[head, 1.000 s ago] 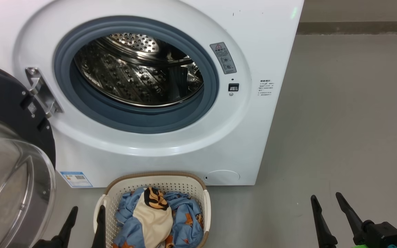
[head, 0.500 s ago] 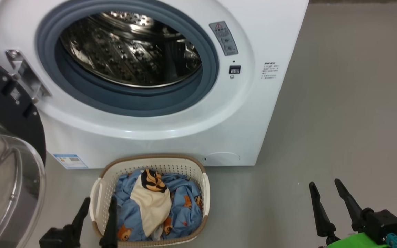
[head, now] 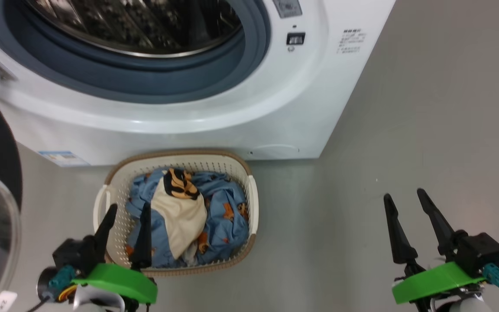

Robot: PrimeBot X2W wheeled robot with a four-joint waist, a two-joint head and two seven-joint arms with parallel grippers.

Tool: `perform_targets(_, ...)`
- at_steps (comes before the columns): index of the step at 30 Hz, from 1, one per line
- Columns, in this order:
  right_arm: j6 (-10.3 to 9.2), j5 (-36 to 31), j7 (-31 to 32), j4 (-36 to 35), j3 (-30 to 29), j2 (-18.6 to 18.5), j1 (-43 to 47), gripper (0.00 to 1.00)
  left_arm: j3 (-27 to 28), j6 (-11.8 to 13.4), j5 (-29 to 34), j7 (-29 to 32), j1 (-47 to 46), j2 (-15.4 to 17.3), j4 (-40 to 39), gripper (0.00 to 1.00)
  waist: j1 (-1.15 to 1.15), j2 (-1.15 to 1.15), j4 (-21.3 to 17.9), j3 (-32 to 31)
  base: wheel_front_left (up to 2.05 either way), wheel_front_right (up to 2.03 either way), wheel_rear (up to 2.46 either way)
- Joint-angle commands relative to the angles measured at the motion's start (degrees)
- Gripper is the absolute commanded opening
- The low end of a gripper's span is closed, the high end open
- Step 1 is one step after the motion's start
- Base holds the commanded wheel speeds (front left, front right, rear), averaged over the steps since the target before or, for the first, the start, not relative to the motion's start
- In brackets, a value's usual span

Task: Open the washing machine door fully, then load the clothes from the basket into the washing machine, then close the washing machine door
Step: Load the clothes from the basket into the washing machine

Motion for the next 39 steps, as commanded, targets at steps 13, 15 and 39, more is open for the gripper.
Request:
perform_targets(13,0.16,-0.30,-0.69,-2.95,3.35,-0.42,-5.94,1.00,-0.32,-0.15,-4.05,-0.37,-11.40,3.22,7.19,1.00,0.00,0.00,-3.90,15.40,0.00,0.00,0.00)
perform_targets(15,0.16,-0.31,-0.69,-3.07,3.57,-0.42,-6.41,1.00,-0.23,-0.15,-4.35,-0.37,-13.01,3.58,8.51,1.00,0.00,0.00,-4.41,16.89,0.00,0.00,0.00)
perform_targets(39,0.16,1.72,-0.69,-4.87,6.48,-0.42,-9.20,1.00,-0.49,-0.15,-5.45,-0.37,-31.21,9.16,32.72,1.00,0.00,0.00,-8.38,31.50,0.00,0.00,0.00)
